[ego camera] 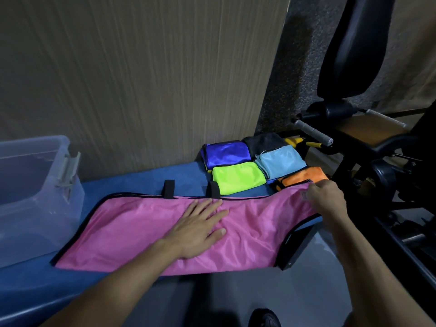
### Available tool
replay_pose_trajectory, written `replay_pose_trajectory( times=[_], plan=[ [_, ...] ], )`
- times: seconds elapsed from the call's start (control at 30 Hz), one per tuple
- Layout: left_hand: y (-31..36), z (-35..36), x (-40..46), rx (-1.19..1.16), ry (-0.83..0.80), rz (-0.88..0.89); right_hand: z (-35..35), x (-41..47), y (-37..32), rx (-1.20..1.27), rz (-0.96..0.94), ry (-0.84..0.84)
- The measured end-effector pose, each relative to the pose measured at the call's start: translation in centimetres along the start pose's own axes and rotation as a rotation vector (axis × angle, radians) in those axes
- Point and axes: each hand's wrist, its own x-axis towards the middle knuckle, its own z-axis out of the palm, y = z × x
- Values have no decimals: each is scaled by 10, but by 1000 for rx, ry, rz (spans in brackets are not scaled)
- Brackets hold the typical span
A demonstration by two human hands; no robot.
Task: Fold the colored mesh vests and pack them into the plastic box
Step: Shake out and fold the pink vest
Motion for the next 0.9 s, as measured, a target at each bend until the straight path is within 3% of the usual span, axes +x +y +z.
replay_pose_trajectory(
  times=[0.2,0.33,0.47,0.67,0.8,0.9],
  plan=[
    [-8,-4,2,-61,36,35,2,2,0,23,-36,32],
    [-7,-1,2,-5,180,-36,4,-1,-3,43,-84,34],
    [-11,4,9,22,-18,-76,5,1,-3,11,-90,106],
    [-11,3,13,-43,9,-106,2,-1,0,-85,-45,108],
    [-22,-9,-6,-51,298,3,3,-6,-4,-91,-86,85],
    [-39,-21,-24,-14,402,-52,4,-9,-8,-84,-127,89]
  ],
)
